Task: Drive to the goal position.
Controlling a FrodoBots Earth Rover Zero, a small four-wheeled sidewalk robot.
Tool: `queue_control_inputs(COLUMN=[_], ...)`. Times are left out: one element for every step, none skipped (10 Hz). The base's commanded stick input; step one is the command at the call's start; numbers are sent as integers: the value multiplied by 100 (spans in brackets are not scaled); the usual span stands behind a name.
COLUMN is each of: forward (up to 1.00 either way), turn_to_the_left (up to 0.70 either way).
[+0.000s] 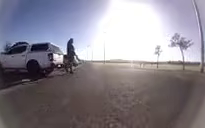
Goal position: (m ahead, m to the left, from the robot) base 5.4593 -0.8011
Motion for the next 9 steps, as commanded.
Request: queue_control_inputs(forward=[70,70,70,70,70,70,70,70,70], turn_to_the_left=[0,0,0,0,0,0,0,0,0])
